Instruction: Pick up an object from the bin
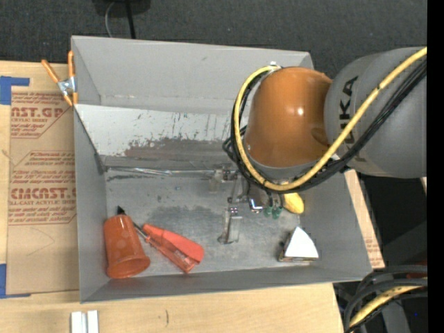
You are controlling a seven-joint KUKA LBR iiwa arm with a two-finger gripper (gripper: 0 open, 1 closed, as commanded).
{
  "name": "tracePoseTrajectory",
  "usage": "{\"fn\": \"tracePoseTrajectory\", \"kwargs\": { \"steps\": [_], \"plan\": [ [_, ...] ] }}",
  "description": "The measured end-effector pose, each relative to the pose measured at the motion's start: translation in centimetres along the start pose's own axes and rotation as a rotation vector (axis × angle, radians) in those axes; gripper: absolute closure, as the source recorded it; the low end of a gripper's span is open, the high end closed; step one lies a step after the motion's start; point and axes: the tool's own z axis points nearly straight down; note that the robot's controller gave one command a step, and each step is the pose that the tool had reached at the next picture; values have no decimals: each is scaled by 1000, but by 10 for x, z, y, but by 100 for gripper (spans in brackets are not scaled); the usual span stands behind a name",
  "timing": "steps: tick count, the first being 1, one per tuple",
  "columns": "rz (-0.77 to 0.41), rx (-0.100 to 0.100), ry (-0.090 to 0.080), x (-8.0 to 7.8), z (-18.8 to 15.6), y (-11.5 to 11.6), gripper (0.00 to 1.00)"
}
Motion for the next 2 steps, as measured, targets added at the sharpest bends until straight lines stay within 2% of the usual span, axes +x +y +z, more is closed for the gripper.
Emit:
{"fn": "tracePoseTrajectory", "kwargs": {
  "steps": [1, 2],
  "plan": [
    [1, -1, -8, -2, -4, 0, 0],
    [49, -2, -9, -5, 69, 29, 0]
  ]
}}
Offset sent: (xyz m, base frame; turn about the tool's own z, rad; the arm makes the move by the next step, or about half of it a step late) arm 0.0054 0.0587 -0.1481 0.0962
